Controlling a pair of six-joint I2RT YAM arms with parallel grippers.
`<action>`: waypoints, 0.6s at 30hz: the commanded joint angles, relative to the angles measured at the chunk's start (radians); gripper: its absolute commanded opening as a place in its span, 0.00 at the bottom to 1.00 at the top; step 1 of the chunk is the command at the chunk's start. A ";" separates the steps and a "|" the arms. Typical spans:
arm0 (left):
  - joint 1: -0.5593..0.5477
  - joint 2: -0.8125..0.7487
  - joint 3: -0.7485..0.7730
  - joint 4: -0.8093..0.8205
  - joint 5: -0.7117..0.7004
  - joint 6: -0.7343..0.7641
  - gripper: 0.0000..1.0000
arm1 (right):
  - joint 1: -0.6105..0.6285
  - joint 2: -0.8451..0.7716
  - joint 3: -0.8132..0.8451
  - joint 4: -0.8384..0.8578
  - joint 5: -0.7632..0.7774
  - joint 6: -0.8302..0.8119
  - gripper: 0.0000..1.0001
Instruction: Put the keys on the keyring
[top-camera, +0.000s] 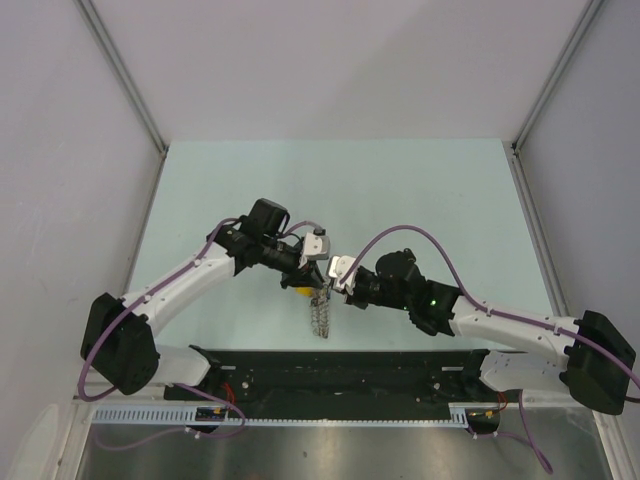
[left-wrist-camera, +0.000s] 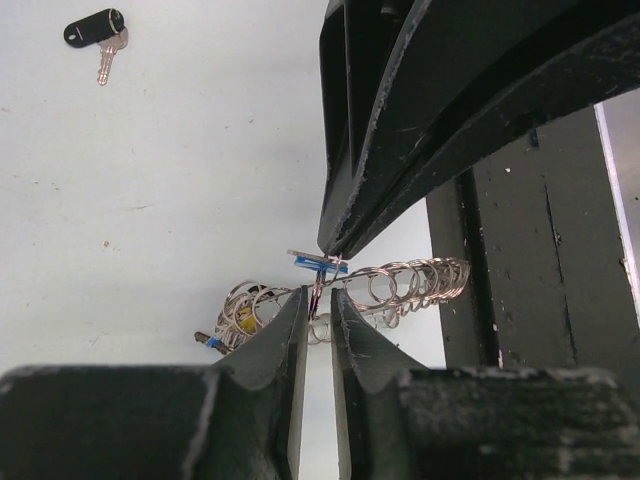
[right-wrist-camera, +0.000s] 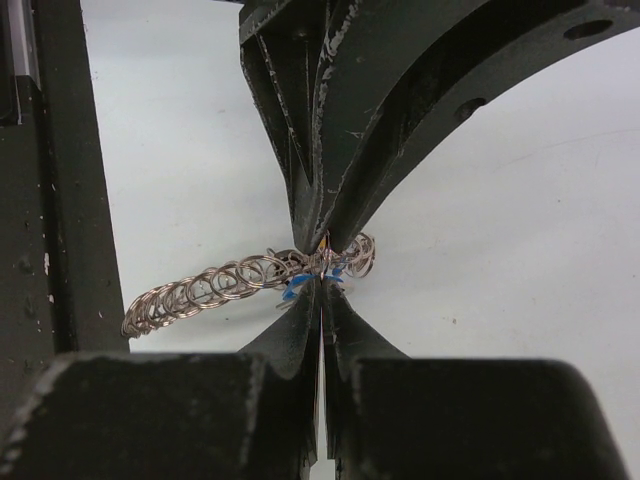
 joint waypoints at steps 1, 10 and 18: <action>-0.006 -0.011 0.009 -0.021 0.061 0.025 0.19 | 0.010 -0.026 0.039 0.020 0.008 -0.005 0.00; -0.008 -0.003 0.014 -0.034 0.064 0.023 0.01 | 0.010 -0.024 0.039 0.017 0.014 -0.003 0.00; -0.008 -0.029 0.003 -0.028 0.023 0.003 0.00 | 0.017 -0.058 0.040 -0.011 0.048 0.015 0.00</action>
